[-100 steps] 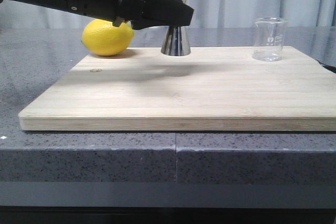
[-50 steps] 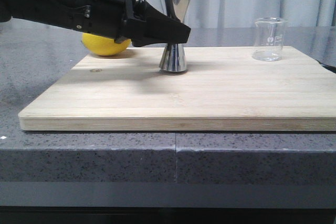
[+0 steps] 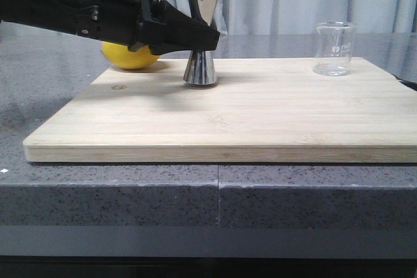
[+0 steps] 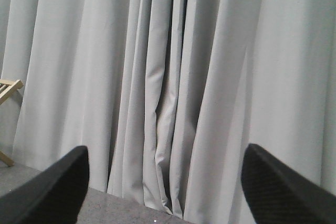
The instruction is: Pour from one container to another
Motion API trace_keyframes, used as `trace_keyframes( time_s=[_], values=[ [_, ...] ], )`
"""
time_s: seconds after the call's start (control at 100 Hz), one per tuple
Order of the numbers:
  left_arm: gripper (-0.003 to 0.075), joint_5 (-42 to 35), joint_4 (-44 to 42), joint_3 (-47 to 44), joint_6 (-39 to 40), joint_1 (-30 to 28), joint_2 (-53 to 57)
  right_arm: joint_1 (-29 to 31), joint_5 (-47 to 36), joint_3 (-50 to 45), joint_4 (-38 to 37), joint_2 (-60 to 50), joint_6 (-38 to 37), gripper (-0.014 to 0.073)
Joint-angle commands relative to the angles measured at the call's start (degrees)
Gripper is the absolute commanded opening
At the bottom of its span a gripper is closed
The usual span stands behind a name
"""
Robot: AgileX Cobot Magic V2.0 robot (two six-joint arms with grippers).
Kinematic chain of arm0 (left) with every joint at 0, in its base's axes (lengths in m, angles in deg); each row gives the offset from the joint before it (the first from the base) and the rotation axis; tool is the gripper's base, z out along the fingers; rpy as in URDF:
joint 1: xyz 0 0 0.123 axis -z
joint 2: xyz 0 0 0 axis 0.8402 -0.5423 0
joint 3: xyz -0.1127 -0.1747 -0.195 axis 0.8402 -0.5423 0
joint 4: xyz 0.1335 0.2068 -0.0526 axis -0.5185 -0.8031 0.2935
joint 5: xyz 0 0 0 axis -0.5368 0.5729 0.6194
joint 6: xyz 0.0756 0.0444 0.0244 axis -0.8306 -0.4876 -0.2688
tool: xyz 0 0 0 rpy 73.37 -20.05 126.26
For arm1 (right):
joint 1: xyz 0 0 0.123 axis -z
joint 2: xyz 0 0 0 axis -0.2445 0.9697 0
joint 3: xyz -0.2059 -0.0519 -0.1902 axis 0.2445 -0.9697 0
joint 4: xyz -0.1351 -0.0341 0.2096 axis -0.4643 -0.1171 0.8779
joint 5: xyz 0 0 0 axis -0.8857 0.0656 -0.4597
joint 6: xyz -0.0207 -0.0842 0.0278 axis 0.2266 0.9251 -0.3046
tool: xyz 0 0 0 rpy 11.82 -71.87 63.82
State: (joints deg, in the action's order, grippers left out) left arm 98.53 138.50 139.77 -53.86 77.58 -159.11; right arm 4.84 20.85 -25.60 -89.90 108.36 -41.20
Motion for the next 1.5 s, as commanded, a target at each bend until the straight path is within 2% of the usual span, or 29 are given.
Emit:
trace_keyframes(
  time_s=[0.0, 0.81, 0.91, 1.24, 1.36, 1.49],
  values=[
    [-0.0013, 4.15, 3.9, 1.32, -0.08, -0.17, 2.85, 0.13, -3.72, 1.46, 0.78, -1.11, -0.01, 0.0534],
    [0.0001, 4.25, 3.64, -0.98, 0.14, -0.17, 2.85, 0.13, -3.93, 1.46, 0.78, -1.11, -0.01, 0.0534],
    [0.0059, 4.25, 3.5, -0.98, 0.14, -0.17, 2.85, 0.13, -3.94, 1.46, 0.78, -1.11, -0.01, 0.0534],
    [0.0373, 4.25, 3.5, -0.98, 0.14, -0.17, 2.85, 0.13, -3.94, 1.46, 0.78, -1.11, -0.01, 0.0534],
    [0.0428, 4.25, 3.5, -0.98, 0.14, -0.17, 2.85, 0.13, -3.94, 1.46, 0.78, -1.11, -0.01, 0.0534],
    [0.0432, 4.25, 2.92, -0.64, 0.46, -0.17, 3.17, 0.13, -3.94, 1.46, 0.78, -1.11, -0.01, 0.0534]
  ],
)
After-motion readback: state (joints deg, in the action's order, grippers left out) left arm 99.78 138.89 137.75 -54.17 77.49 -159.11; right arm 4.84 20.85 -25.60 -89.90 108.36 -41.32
